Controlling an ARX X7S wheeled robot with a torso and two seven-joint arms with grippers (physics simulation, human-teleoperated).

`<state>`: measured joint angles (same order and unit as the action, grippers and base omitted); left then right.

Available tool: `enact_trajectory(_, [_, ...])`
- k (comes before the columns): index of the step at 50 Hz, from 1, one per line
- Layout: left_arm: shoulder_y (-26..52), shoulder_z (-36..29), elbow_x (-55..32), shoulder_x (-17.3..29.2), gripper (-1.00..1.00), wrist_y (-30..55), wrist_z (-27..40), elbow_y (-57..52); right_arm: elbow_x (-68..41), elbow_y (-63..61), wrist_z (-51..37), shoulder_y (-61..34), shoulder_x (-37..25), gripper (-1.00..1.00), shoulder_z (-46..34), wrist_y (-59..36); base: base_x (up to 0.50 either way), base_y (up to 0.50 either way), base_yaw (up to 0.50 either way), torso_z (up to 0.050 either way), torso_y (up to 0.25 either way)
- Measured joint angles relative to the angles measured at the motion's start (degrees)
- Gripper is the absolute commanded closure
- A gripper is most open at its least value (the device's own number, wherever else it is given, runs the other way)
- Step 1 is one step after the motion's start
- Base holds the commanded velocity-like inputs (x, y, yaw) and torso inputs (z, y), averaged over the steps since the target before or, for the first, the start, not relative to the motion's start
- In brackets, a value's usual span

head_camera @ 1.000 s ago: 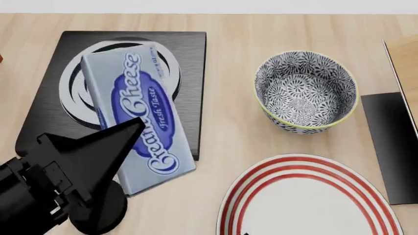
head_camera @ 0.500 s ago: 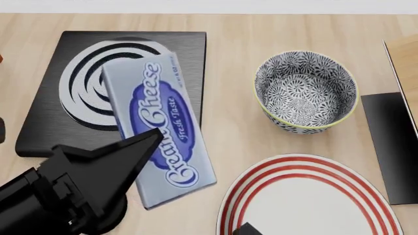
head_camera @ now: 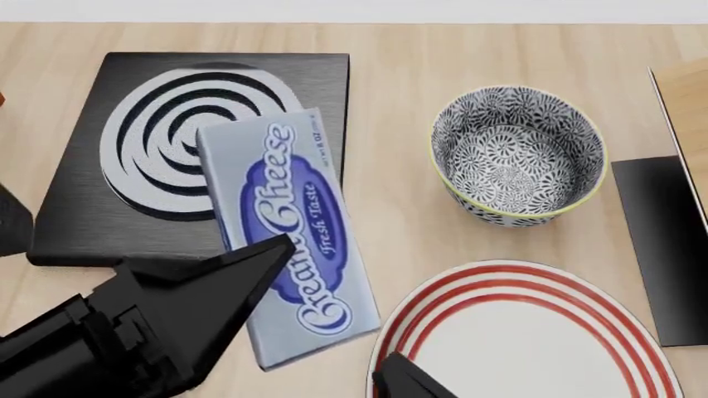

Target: Pick up the cream cheese and put it in the bowl.

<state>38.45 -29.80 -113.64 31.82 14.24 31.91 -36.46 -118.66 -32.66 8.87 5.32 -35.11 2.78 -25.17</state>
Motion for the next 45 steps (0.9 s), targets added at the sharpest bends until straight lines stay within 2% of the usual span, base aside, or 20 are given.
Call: enact_trajectory(45, [-0.13, -1.69, 1.72, -0.46, 1.00, 0.80, 0.10, 0.75, 1.44, 5.23, -2.67, -7.20, 2.11, -1.00, -5.86, -0.66, 0.00, 0.00, 0.00, 0.000, 0.000])
